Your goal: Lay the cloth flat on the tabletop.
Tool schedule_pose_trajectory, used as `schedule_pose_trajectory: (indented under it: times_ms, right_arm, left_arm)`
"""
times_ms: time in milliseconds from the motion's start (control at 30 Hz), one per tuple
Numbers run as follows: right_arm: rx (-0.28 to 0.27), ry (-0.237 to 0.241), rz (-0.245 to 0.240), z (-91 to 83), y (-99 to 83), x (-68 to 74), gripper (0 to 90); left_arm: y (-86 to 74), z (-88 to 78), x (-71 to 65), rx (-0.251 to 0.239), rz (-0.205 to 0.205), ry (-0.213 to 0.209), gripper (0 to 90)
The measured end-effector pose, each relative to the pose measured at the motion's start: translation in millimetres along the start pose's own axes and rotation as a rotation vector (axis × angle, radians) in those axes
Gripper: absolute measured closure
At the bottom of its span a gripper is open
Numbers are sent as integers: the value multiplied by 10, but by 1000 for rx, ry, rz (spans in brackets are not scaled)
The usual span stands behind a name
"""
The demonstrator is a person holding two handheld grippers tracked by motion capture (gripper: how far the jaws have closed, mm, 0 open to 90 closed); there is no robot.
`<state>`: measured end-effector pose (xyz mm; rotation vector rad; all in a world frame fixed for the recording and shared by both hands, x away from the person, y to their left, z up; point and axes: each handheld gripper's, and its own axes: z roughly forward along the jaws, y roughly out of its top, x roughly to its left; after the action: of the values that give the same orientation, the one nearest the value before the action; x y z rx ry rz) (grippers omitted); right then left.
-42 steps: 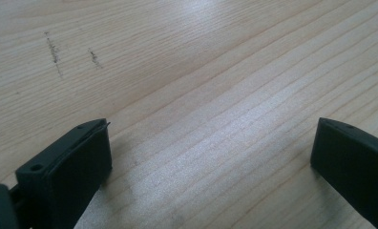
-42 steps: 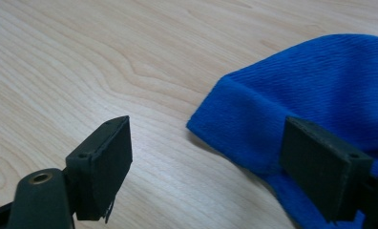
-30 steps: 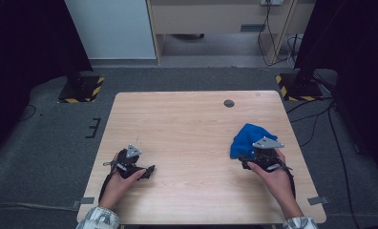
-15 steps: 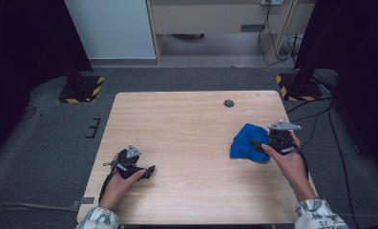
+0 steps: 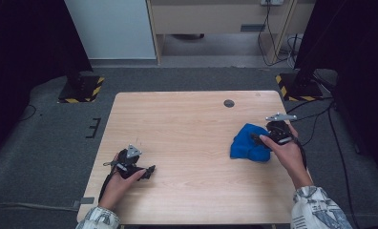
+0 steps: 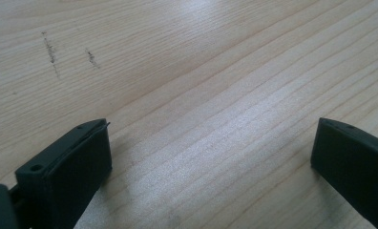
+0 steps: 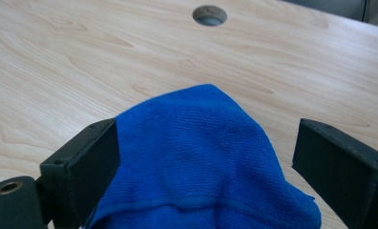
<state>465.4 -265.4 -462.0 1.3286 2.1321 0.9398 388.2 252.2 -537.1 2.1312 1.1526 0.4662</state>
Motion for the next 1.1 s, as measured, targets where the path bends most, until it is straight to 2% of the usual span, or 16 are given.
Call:
schedule_pose_trajectory:
  times_ms: [133,367,667,767,1100]
  right_arm:
    - [28,-11,19,112,-60,-38,119]
    - [92,-20,18,281,-248,-87,147]
    - [130,-18,39,425,-404,-106,170]
    - [140,-30,14,457,-435,-98,197]
    - [104,-40,-13,375,-493,-151,542]
  left_arm:
    - [0,0,0,0,1,-1,0]
    - [2,2,1,0,2,-2,0]
    - [2,3,2,0,2,-3,0]
    - [2,3,2,0,2,-3,0]
    - [2,3,2,0,2,-3,0]
